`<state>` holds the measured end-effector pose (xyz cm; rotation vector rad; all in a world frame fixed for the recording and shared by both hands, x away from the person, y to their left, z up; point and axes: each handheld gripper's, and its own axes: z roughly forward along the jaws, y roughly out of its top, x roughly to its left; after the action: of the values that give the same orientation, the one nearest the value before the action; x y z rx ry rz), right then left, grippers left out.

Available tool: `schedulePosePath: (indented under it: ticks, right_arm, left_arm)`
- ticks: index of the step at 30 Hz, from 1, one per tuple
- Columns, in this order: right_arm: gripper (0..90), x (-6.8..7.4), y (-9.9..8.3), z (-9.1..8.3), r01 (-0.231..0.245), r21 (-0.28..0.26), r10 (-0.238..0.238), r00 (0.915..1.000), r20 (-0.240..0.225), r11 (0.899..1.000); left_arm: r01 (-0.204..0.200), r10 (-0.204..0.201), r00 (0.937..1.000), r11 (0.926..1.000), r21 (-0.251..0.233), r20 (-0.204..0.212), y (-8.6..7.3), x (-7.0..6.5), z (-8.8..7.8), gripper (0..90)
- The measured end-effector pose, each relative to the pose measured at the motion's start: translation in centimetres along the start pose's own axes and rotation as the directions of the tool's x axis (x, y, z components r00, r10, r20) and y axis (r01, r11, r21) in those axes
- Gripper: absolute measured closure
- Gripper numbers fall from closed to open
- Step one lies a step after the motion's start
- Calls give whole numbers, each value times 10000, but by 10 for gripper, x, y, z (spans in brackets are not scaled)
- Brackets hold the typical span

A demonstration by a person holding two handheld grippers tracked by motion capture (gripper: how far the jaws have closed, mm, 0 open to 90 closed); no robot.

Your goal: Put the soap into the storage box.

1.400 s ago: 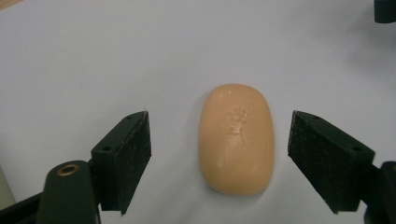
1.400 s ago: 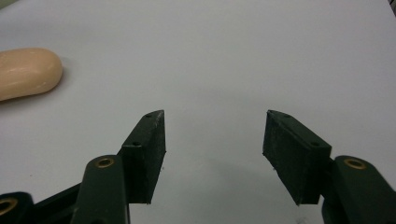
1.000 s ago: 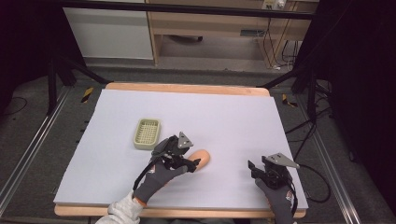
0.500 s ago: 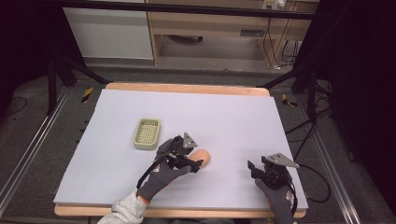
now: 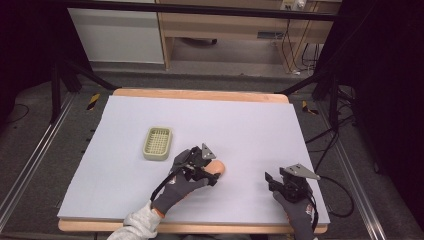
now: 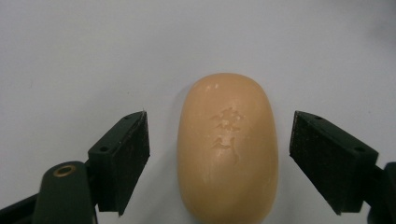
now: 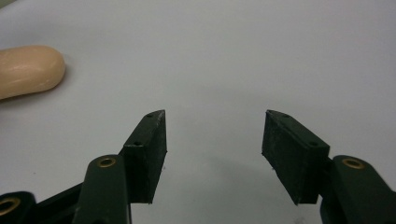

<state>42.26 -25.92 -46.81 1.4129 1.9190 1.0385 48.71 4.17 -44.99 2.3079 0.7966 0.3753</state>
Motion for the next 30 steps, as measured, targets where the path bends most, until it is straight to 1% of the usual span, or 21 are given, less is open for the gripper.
schedulePosePath:
  ticks: [1, 4, 5, 6, 9, 10, 14, 16, 18, 20, 24, 25, 28, 30]
  right_arm:
    - [403, 0, 0, 0, -56, 17, 56, 10000, -20, 10000]
    - [403, 0, 0, 0, -39, 23, 39, 10000, -26, 10000]
    - [403, 1, 0, 0, -107, 62, 108, 9999, -80, 9999]
    - [404, 0, 0, 0, 35, 15, -35, 10000, -12, 10000]
    - [403, 0, 0, 1, 38, 28, -38, 10000, -24, 10000]
    - [403, 0, 0, 1, 38, 28, -38, 10000, -24, 10000]
    - [403, 0, 0, 1, 6, 50, -5, 10000, -46, 10000]
    - [403, 0, 0, 1, 41, 51, -40, 10000, -43, 10000]
    - [404, 0, 0, 1, 40, 52, -40, 10000, -45, 10000]
    - [404, 0, 0, 1, 11, 74, -11, 10000, -54, 10000]
    - [404, 0, 0, 1, 34, 76, -34, 10000, -58, 10000]
    - [404, 0, 0, 1, 29, 82, -28, 10000, -58, 10000]
    - [404, 1, 0, 1, 1, 95, 0, 10000, -69, 10000]
    - [404, 1, 0, 1, 1, 98, 0, 10000, -68, 10000]
  left_arm:
    - [-30, 30, 10000, 10000, 43, -56, 0, -1, 2, 193]
    - [-37, 37, 10000, 10000, 80, -29, 1, 0, 4, 192]
    - [-12, 13, 10000, 9999, 100, -67, 1, -1, 6, 191]
    - [-11, 12, 10000, 9999, 126, -53, 1, 0, 7, 191]
    - [-59, 61, 10000, 9997, 216, -57, 0, 0, 8, 187]
    - [-89, 91, 9999, 9995, 313, -53, 0, 0, 9, 187]
    - [-100, 103, 9999, 9992, 396, -80, 0, 0, 12, 181]
    - [-111, 111, 9999, 9985, 535, -2, 0, 1, 15, 180]
    - [-68, 69, 10000, 9987, 510, -14, -1, 1, 16, 181]
    - [-173, 176, 9998, 9979, 632, -43, -1, 0, 18, 183]
    - [-153, 156, 9999, 9974, 703, -36, -1, 0, 20, 191]
    - [-202, 202, 9998, 9969, 756, -1, -1, 1, 21, 193]
    - [-150, 144, 9999, 9969, 776, 81, -2, 1, 23, 202]
    - [-189, 180, 9998, 9961, 861, 107, -2, 1, 23, 208]
